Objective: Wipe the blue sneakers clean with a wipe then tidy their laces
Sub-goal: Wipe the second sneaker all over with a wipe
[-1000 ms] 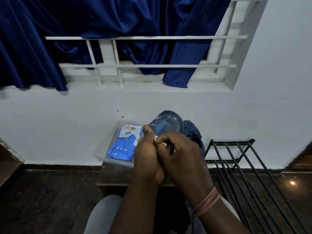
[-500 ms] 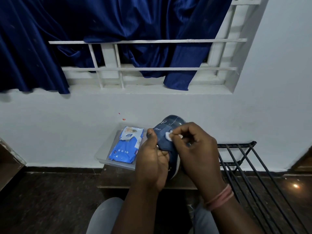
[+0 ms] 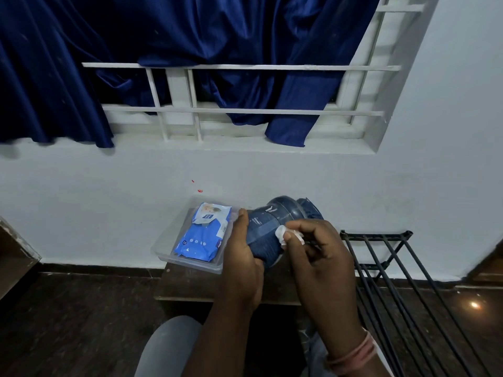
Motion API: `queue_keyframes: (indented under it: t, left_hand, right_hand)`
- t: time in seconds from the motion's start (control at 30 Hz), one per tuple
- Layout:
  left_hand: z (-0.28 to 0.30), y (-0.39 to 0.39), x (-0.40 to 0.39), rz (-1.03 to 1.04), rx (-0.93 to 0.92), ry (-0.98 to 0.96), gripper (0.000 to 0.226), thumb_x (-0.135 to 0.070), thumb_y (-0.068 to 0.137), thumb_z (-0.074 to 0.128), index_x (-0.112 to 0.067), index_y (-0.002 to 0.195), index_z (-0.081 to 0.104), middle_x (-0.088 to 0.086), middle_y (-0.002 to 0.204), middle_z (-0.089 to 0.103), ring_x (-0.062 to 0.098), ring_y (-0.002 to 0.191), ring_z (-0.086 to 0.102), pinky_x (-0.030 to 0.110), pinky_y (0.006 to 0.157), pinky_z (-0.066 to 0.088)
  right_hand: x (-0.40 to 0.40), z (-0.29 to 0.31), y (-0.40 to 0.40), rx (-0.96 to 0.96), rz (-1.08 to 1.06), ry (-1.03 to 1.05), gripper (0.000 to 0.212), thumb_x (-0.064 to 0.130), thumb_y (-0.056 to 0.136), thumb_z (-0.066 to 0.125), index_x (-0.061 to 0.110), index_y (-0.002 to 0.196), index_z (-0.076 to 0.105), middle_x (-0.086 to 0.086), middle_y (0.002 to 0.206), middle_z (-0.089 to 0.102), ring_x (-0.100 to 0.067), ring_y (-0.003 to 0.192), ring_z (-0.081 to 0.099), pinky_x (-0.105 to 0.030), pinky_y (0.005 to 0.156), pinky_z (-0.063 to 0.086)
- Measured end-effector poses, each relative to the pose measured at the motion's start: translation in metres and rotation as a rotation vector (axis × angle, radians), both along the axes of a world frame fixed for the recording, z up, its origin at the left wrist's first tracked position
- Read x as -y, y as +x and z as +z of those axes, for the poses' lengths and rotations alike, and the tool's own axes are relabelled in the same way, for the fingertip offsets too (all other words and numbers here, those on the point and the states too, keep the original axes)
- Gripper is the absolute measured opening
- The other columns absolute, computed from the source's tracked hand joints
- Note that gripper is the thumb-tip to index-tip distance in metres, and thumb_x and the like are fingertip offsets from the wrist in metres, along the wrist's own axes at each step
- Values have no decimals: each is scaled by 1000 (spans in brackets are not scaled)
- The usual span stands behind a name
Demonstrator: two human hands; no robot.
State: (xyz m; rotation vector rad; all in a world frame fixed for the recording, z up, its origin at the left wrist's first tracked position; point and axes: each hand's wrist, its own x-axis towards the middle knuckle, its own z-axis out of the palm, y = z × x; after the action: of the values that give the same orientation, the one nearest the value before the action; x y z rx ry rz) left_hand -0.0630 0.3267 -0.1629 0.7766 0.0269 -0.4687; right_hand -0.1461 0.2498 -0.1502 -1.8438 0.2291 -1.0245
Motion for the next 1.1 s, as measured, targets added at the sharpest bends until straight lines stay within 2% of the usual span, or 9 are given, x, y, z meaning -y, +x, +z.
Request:
queue_keyframes:
  t: [0.17,0.33,0.43,0.53,0.63,0.7,0.8,0.9,1.1]
  left_hand:
    - [-16,-7,-4,-62,45,34,43,-32,104,44,-3,117,73,20,123,72,25,105,73,31,83,61]
    - [-17,-2,-5,-53,103,149,57,-52,105,42,-6,121,71,17,121,73,27,110,71,35,88,57]
    - [-22,1,-3,48,69,266,61,-63,99,46,-13,126,70,14,118,75,28,108,73,37,83,58]
    - [-30,-1,-2,76,97,420,46,-53,101,47,-18,101,78,5,98,79,18,90,75,33,78,57]
    - [-37,-6,-6,76,244,603,46,-48,101,45,-13,103,76,11,104,75,30,106,69,25,86,53]
    - [-39,-7,-8,104,321,643,67,-57,92,42,-1,118,68,24,120,68,40,116,62,33,94,50]
    - [-36,-5,-9,113,221,611,62,-62,82,47,-6,90,71,31,106,66,47,100,63,55,97,50]
    - [-34,1,-13,102,244,646,58,-59,90,45,-12,108,74,22,120,69,37,111,65,35,95,50]
    - [-41,-3,-4,43,188,734,71,-77,68,36,-26,102,72,1,112,74,24,110,66,50,106,47]
  right_hand:
    - [1,0,2,-71,-39,-150,24,7,91,72,23,109,72,13,111,66,-8,105,66,-33,86,56]
    - [2,3,-2,-195,0,-432,18,9,90,72,20,104,77,9,105,60,0,99,58,-9,86,44]
    - [0,4,-3,-255,57,-599,10,9,92,70,18,93,75,8,97,56,-7,92,55,-17,77,45]
    - [2,4,1,-281,17,-646,16,1,84,69,16,79,73,5,87,62,-14,83,58,-28,72,50]
    - [-2,14,9,-293,29,-718,15,4,71,64,15,62,69,0,67,64,-17,63,60,-33,58,52]
    - [-2,21,16,-327,64,-676,15,6,70,61,16,61,67,3,62,64,-13,59,57,-33,58,46]
    - [4,24,20,-398,78,-603,16,6,79,67,21,73,71,8,72,70,-8,70,61,-28,67,46]
    - [7,20,7,-455,84,-556,22,4,79,72,24,74,66,14,74,67,-3,73,58,-12,67,41]
    - [13,14,25,-397,-36,-540,24,-1,79,69,22,75,65,8,72,66,-9,69,57,-14,61,35]
